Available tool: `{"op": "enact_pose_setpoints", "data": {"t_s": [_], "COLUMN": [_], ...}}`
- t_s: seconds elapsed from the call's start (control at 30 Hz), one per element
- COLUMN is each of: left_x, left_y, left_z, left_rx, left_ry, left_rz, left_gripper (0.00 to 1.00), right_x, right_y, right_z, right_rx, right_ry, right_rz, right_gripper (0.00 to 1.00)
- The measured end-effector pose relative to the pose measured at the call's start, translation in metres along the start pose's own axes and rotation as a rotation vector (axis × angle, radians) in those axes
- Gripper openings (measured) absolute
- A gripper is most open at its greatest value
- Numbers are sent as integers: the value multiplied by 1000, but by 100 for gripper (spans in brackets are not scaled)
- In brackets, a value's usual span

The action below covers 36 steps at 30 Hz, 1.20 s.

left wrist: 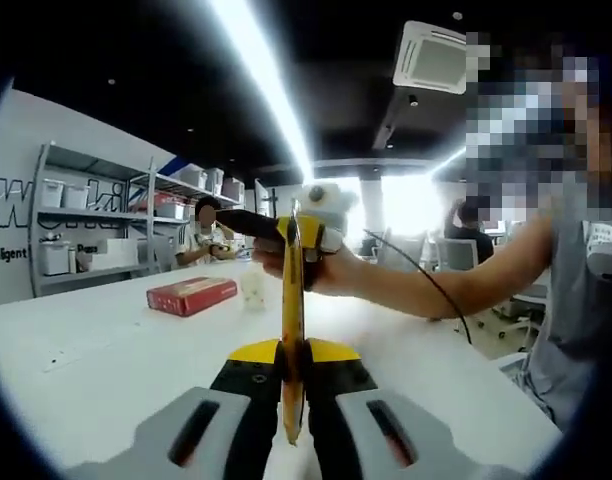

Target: Tear open the coffee pouch, take out the coffee, and pour the coffee from the pouch into the cup

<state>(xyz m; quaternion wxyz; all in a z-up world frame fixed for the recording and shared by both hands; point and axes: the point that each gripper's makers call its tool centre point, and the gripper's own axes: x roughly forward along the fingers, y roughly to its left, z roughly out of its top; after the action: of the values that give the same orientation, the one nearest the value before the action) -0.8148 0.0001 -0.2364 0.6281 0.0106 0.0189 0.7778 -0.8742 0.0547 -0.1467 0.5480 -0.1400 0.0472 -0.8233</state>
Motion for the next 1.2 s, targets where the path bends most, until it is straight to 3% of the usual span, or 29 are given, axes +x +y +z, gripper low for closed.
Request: {"op": "enact_pose_setpoints", "data": {"t_s": [0.27,0.63,0.9,1.2], "left_x": [1,-1,-1,-3], "left_y": [0,5,5,10], "left_z": [-3,0,0,0], "left_rx": [2,-4,-5,-5], "left_ry": [9,-2,-2,-3], "left_rz": [-2,6,7,22], "left_gripper": [11,11,11,11], "right_x": [-28,-97,-147,-170], "right_y": [-23,-68,-103,-133], "right_z": [14,46,41,27], "right_rx": [-33,-106,-126,-176], "right_ry": [-17,-37,-22,-3], "right_rz": [-64,-201,-310,-380], "right_gripper": [51,51,55,60]}}
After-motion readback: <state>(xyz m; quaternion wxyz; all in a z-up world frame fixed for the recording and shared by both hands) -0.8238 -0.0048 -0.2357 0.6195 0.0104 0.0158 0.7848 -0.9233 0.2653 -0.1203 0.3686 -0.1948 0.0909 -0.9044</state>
